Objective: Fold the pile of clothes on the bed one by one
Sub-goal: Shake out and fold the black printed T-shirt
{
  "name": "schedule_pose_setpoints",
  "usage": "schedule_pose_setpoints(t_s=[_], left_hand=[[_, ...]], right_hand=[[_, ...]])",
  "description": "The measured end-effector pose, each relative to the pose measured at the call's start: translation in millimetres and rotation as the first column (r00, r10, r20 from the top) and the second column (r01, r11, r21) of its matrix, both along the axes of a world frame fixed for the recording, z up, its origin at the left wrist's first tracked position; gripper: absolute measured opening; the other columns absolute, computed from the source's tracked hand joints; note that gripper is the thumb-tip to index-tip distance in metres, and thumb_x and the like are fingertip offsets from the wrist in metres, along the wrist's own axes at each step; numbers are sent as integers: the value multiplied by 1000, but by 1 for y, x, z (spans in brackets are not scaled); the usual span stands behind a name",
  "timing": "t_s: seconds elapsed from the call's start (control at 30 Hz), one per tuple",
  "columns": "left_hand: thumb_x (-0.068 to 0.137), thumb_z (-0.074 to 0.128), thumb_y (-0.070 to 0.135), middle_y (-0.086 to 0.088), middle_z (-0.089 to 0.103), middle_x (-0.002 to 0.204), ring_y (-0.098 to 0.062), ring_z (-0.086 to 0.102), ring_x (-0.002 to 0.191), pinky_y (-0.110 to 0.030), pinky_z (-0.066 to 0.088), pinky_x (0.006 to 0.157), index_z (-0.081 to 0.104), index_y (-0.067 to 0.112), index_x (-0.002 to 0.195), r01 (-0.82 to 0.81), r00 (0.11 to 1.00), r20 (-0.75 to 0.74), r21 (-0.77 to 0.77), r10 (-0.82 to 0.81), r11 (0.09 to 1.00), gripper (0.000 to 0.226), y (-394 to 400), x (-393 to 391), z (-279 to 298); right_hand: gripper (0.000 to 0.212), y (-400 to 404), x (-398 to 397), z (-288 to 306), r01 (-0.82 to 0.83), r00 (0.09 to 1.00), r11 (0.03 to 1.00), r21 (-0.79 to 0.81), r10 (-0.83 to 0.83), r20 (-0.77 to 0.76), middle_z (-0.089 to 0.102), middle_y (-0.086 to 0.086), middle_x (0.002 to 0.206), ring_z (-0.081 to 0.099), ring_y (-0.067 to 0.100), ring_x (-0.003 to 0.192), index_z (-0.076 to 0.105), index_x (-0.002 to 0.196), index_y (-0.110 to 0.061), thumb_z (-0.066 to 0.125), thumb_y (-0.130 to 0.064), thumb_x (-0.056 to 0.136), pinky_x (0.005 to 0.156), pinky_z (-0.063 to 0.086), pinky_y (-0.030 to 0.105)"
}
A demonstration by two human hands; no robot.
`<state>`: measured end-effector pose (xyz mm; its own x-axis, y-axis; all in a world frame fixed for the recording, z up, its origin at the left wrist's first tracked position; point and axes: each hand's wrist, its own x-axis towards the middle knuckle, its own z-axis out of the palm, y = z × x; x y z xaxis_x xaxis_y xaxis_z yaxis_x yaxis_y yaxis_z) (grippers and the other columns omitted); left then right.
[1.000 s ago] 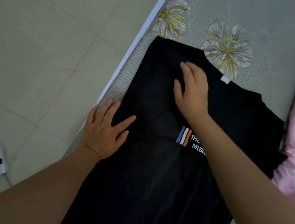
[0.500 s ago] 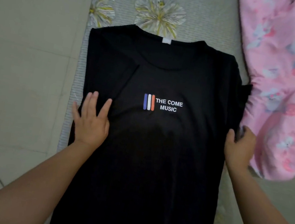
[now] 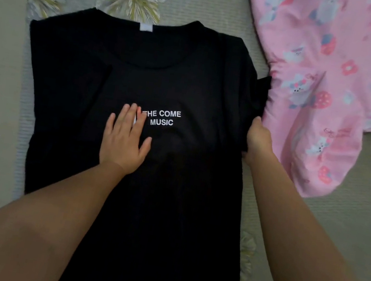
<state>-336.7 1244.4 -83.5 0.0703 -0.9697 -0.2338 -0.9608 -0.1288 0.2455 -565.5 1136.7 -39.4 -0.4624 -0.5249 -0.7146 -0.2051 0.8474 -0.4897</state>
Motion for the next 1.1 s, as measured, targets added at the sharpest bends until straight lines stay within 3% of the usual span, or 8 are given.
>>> schedule_pose_setpoints(t_s=[0.17, 0.27, 0.4, 0.5, 0.57, 0.73, 0.87, 1.1], left_hand=[[90, 48, 30, -16, 22, 151, -26, 13, 141, -36, -3, 112, 30, 6, 141, -8, 1000, -8, 13, 8, 1000, 60, 0, -1, 1], [88, 52, 27, -17, 25, 149, -27, 17, 140, -38, 0, 112, 34, 5, 139, -17, 999, -34, 6, 17, 1000, 58, -1, -1, 2], [89, 53, 27, -16, 25, 149, -27, 17, 141, -39, 1, 113, 34, 6, 139, -23, 999, -45, 8, 23, 1000, 58, 0, 0, 2], [88, 54, 27, -17, 26, 149, -28, 18, 140, -40, 2, 113, 34, 5, 139, -19, 999, -43, 9, 19, 1000, 58, 0, 0, 3], [88, 55, 27, -17, 27, 149, -28, 19, 140, -40, 2, 112, 35, 5, 139, -23, 999, -45, 9, 23, 1000, 58, 0, 0, 3], [90, 51, 28, -15, 22, 151, -26, 14, 141, -37, -1, 113, 32, 7, 140, -31, 998, -62, 28, 33, 999, 58, 0, -1, 5], [90, 54, 21, -19, 35, 143, -31, 27, 136, -43, 13, 112, 43, 3, 133, -112, 974, -196, 18, 114, 994, 48, -13, -2, 24], [95, 44, 25, -17, 50, 128, -27, 45, 119, -28, 32, 97, 47, 0, 128, -139, 921, -363, 37, 143, 990, 41, -128, -19, 58]], right_hand=[[23, -15, -4, 21, 290, 911, 951, -106, -240, 335, 64, 9, 100, 61, 24, 93, 61, 108, -8, 60, -19, 88, 86, 51, 36], [9, -7, 5, 28, -30, 992, 819, -573, -45, -117, 57, 6, 81, 51, 20, 84, 59, 90, -1, 57, 3, 82, 77, 43, 26], [41, 30, 34, 25, -920, 388, 217, -328, 366, -846, 62, 28, 101, 61, 36, 87, 68, 98, 1, 63, 8, 58, 71, 48, 36], [73, 52, 37, 11, -979, -3, 139, 148, 721, -693, 26, 18, 148, 31, 32, 134, 36, 140, -20, 63, -11, 73, 102, 29, 42], [74, 57, 30, 6, -962, 61, 205, 179, 804, -591, 15, 15, 153, 17, 29, 140, 21, 145, -18, 57, -15, 81, 108, 18, 42], [55, 60, 8, 5, -973, 214, 208, -102, 637, -740, 60, 33, 107, 60, 48, 93, 64, 106, 7, 72, 12, 52, 75, 51, 55], [30, 60, -5, -1, -970, 238, 86, -228, 525, -817, 59, 19, 65, 57, 29, 54, 70, 76, 2, 64, 14, 48, 51, 48, 32], [35, 73, 1, -22, -919, 387, 111, -378, 439, -811, 62, 14, 68, 37, 18, 72, 74, 80, -5, 63, 13, 51, 56, 44, 28]])
